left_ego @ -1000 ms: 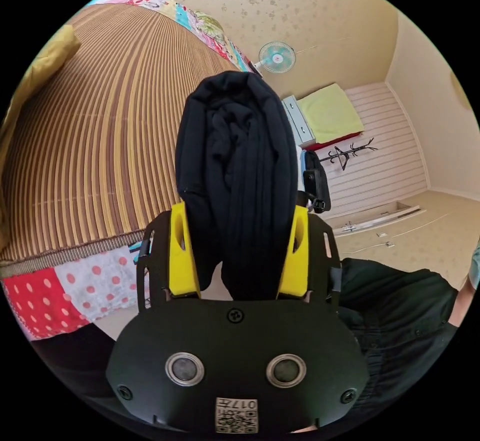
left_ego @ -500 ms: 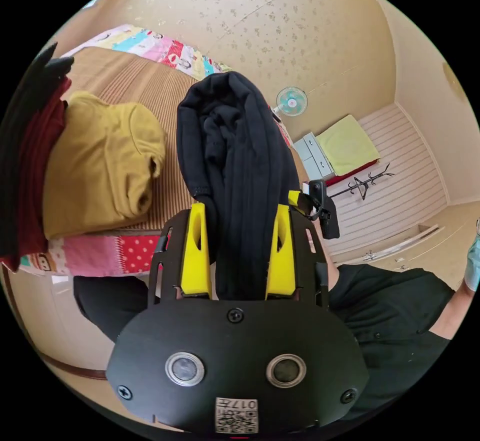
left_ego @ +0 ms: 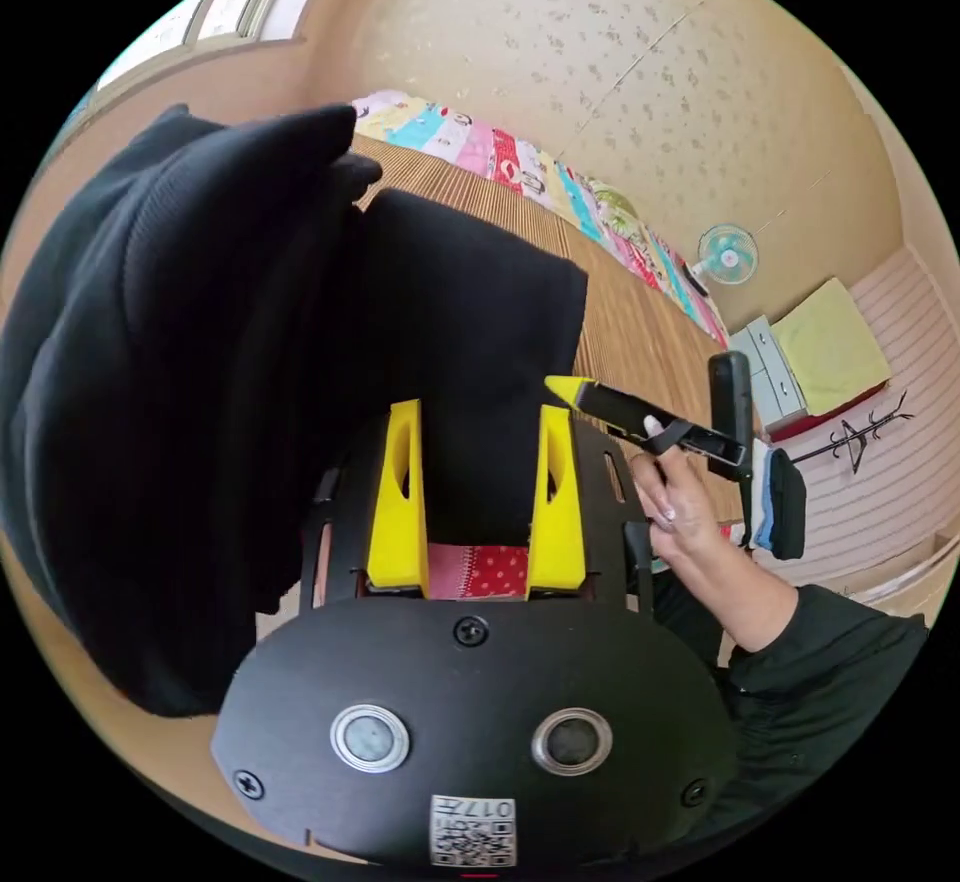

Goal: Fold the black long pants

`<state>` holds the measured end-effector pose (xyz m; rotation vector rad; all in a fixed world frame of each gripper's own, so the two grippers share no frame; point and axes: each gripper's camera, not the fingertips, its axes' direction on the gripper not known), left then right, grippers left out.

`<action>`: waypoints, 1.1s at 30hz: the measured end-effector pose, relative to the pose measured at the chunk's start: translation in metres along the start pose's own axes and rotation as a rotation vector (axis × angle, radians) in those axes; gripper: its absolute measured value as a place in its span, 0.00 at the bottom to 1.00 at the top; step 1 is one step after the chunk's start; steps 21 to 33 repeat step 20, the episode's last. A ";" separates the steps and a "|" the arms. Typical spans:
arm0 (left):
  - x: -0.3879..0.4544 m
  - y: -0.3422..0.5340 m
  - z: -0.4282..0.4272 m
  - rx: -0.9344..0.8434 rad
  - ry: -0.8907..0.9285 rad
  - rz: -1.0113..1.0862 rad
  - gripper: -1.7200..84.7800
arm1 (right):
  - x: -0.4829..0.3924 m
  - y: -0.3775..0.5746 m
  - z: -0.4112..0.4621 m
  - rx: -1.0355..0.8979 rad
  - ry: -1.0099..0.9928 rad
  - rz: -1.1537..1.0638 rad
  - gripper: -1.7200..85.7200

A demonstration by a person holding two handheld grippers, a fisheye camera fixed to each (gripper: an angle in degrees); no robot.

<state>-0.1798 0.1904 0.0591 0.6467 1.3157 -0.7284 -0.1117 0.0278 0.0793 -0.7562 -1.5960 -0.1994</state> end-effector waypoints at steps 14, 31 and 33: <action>0.083 0.266 -0.003 0.200 0.176 -0.024 0.10 | 0.089 0.275 -0.290 0.350 0.719 0.420 0.13; 0.134 0.243 0.022 0.137 0.238 0.097 0.10 | 0.062 0.391 -0.447 0.854 1.114 0.773 0.12; 0.134 0.243 0.022 0.137 0.238 0.097 0.10 | 0.062 0.391 -0.447 0.854 1.114 0.773 0.12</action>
